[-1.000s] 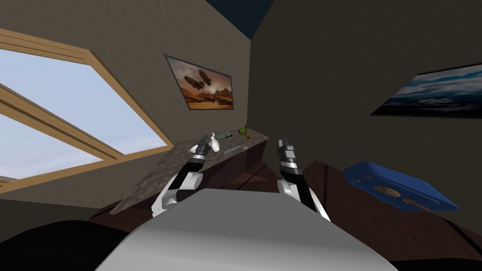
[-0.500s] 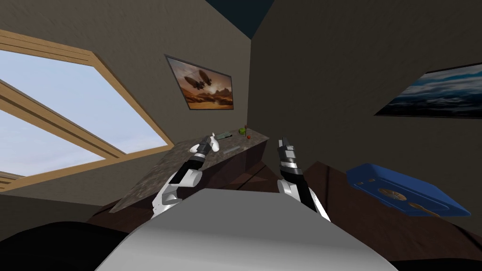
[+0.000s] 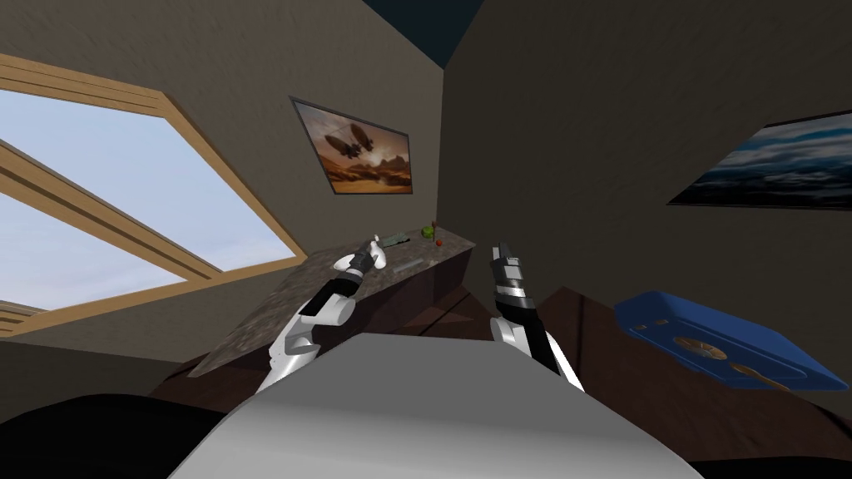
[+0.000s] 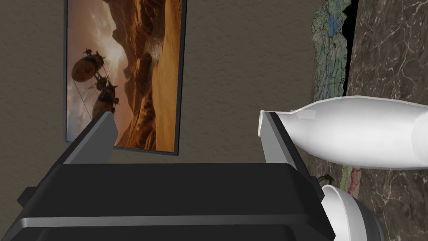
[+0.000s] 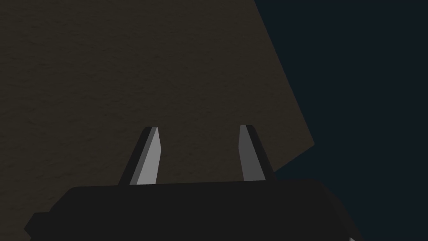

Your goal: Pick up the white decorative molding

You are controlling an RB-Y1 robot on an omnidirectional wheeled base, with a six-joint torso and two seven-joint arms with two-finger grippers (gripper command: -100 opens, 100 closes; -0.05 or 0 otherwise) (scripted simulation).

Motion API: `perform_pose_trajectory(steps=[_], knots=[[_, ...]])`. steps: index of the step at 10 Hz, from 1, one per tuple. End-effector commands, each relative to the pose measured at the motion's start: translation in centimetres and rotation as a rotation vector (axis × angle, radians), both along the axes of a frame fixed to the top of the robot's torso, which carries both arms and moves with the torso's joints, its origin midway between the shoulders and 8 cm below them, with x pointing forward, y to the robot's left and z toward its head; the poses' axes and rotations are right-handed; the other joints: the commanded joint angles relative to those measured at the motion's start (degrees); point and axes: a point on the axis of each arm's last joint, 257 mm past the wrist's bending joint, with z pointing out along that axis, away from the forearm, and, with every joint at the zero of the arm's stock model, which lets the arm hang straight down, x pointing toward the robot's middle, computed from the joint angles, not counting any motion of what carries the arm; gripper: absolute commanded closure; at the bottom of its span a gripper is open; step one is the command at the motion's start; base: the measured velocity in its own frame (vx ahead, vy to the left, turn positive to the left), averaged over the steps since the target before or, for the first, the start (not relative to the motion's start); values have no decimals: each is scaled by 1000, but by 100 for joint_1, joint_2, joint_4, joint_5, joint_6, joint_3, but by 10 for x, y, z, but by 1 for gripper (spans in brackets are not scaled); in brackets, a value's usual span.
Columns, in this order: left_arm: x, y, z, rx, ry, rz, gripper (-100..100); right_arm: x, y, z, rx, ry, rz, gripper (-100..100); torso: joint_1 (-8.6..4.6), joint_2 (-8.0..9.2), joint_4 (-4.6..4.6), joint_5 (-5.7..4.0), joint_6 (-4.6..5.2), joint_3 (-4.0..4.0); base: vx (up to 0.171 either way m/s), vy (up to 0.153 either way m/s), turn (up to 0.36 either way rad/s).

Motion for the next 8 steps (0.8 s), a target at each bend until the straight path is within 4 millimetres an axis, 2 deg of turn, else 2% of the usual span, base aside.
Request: perform_pose_trajectory(steps=[1,8], knots=[[4,1,-12,-19,49,-1,-100,0,0,0,0,0,0,0,0,0,0,0,0,0,28,-33,10],[18,14,-49,-112,227,-13,-100,0,0,0,0,0,0,0,8,6,1,1,0,3,21,-30,-2]])
